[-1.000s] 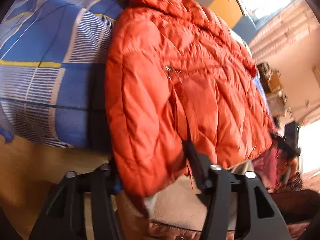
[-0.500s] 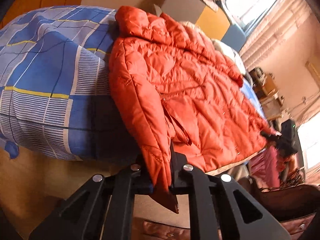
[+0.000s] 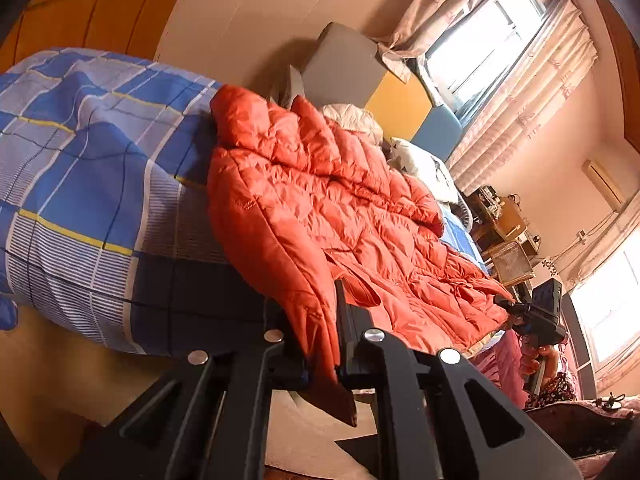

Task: Fold large clothes

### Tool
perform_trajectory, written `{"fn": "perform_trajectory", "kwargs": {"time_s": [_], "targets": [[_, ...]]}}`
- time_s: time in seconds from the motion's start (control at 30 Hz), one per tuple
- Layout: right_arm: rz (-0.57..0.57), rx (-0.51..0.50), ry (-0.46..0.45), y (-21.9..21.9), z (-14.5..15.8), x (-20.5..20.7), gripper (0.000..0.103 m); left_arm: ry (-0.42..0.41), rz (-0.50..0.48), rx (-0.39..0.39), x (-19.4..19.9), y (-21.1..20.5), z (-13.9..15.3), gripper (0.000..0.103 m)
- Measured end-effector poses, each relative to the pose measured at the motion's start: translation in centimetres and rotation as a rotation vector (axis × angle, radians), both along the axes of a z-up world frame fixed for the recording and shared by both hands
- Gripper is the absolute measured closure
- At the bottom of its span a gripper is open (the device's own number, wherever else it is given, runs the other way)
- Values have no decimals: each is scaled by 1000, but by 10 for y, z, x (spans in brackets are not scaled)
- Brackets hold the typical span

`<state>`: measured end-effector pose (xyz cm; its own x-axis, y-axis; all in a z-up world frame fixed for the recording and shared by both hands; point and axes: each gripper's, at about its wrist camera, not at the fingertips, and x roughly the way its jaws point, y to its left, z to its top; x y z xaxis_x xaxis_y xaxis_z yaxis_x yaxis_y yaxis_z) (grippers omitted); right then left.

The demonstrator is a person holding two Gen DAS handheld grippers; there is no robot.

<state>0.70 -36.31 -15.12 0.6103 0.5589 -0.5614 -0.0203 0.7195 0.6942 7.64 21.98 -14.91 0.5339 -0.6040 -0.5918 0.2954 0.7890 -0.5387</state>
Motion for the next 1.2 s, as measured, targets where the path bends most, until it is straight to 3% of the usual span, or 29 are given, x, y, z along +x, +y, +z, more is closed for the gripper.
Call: {"fn": "perform_trajectory", "kwargs": {"time_s": [0.27, 0.63, 0.87, 1.03, 1.2], "targets": [[-2, -28, -31, 1, 12, -1, 89, -25, 5, 31, 1, -4, 11, 95], [-8, 39, -137, -13, 43, -48, 89, -100, -8, -104, -27, 18, 47, 95], [26, 64, -184, -10, 57, -88, 89, -126, -17, -110, -59, 23, 66, 94], [57, 84, -282, -10, 81, -114, 89, -157, -4, -167, -78, 29, 82, 94], [46, 126, -290, -15, 83, -106, 89, -170, -11, -187, -75, 34, 88, 94]]}}
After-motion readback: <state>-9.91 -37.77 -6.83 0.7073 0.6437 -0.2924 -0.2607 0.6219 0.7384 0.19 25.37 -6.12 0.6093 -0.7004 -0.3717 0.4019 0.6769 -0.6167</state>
